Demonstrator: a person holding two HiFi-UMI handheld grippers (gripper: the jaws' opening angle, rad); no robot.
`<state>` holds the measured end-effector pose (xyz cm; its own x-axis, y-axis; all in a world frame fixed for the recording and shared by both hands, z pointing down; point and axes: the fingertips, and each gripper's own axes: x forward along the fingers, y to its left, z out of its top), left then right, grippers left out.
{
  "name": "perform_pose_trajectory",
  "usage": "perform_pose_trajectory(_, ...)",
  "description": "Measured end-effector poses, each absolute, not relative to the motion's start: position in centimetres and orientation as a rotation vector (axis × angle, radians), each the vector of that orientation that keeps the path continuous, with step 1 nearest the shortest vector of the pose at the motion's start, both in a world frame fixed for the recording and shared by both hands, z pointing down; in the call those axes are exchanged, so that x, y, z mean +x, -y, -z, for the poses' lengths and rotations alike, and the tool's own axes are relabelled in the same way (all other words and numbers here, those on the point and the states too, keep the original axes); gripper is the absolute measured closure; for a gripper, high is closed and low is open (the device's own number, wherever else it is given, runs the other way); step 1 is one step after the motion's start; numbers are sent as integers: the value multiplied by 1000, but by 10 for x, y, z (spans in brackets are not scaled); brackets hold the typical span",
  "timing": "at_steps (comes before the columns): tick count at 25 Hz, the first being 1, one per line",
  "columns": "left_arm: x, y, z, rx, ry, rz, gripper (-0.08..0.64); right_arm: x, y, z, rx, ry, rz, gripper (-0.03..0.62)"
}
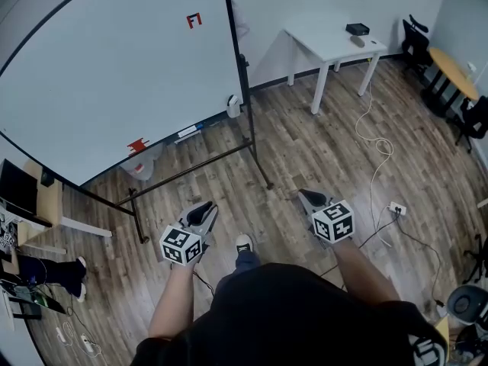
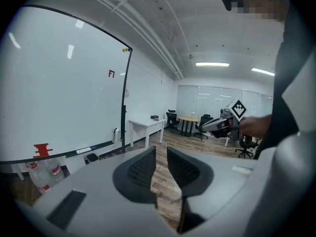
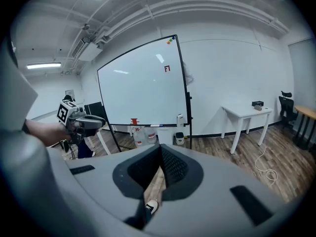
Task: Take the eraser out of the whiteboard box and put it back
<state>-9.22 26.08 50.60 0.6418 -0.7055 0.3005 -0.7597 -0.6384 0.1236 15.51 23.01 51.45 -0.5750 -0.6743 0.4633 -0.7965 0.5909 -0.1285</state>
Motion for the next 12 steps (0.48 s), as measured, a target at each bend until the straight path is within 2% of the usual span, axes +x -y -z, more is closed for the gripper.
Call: perform_pose_trajectory(12,-116,-201,-519,2611,1157,-329,480,128,-172,-525,1193,2430,-484,598)
